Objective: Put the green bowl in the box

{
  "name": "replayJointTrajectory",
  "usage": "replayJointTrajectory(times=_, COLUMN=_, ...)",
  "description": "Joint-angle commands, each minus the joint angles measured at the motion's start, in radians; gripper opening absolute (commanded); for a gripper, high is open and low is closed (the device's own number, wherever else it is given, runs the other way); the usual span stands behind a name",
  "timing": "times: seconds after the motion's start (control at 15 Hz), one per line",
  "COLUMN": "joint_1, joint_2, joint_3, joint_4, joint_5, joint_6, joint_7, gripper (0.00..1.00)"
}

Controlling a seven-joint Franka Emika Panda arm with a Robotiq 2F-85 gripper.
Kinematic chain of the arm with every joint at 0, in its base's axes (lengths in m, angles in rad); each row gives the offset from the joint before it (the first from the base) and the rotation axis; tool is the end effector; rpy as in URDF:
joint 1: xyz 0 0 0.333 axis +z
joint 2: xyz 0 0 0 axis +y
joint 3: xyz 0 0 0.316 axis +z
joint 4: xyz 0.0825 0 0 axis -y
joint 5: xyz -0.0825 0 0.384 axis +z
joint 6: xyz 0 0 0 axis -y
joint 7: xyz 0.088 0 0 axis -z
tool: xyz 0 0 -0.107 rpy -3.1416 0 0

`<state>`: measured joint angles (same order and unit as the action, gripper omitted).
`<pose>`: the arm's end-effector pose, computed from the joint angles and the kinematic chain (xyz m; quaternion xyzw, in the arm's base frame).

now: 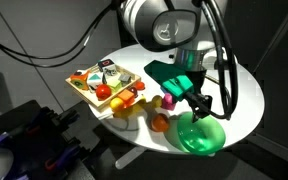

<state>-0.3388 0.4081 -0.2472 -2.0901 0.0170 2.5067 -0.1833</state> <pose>0.4905 -0.3236 0.2333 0.9795 -0.1964 -0.0065 0.0442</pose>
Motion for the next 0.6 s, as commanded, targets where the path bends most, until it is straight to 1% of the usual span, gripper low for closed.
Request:
replayJointTrajectory(times=0.0, joint_1=-0.033, joint_2=0.042, joint_3=0.026, joint_4=0.037, joint_5=0.024, joint_6=0.013, joint_7=-0.034, gripper=1.0)
replayJointTrajectory(times=0.07, joint_1=-0.012, joint_2=0.019, joint_3=0.012, joint_4=0.006, joint_5=-0.004, joint_6=0.008, joint_7=0.002, gripper=1.0)
replayJointTrajectory(times=0.53, joint_1=-0.015, joint_2=0.034, joint_3=0.014, joint_4=0.018, joint_5=-0.004, joint_6=0.013, joint_7=0.002, gripper=1.0)
